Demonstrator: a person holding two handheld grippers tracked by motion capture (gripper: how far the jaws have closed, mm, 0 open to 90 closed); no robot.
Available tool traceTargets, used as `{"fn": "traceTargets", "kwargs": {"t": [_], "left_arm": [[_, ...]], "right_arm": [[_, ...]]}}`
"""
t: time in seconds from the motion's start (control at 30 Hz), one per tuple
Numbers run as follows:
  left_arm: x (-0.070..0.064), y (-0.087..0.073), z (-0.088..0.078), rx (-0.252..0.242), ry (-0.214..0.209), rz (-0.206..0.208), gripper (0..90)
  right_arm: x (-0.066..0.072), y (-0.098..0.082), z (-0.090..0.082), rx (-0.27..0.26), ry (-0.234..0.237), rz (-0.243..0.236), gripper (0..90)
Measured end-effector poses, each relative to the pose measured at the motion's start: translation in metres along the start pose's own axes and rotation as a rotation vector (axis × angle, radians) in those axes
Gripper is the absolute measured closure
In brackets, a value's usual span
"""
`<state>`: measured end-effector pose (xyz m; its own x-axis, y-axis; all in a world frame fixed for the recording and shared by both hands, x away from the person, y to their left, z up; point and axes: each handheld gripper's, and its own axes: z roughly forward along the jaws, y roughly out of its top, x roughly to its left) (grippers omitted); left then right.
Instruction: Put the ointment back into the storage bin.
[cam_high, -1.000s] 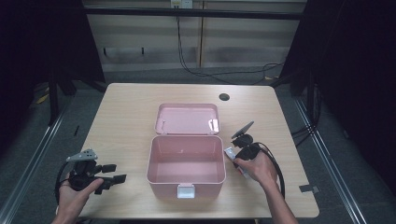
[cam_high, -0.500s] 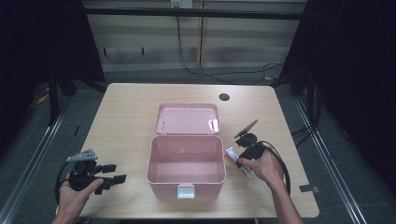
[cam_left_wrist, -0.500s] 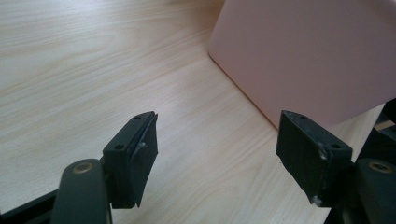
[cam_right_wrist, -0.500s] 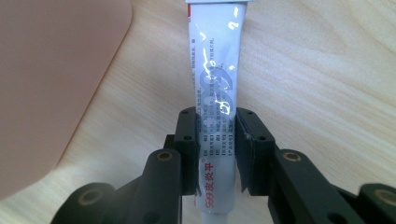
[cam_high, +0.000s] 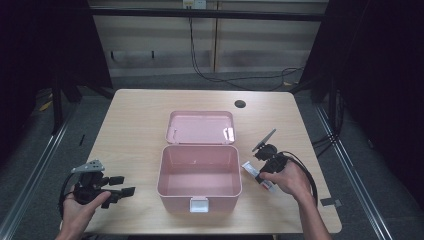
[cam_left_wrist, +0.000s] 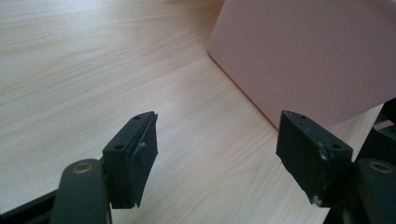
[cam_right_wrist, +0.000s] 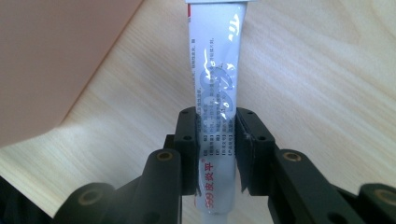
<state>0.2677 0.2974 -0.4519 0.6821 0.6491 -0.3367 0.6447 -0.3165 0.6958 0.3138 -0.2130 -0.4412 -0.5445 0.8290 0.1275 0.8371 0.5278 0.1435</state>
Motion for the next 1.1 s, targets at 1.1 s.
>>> {"fn": "traceTargets", "kwargs": {"t": [1.1], "left_arm": [[0.002, 0.001, -0.003, -0.016, 0.029, -0.012, 20.8]], "right_arm": [[-0.007, -0.023, -0.036, -0.006, 0.014, -0.097, 72.4]]}}
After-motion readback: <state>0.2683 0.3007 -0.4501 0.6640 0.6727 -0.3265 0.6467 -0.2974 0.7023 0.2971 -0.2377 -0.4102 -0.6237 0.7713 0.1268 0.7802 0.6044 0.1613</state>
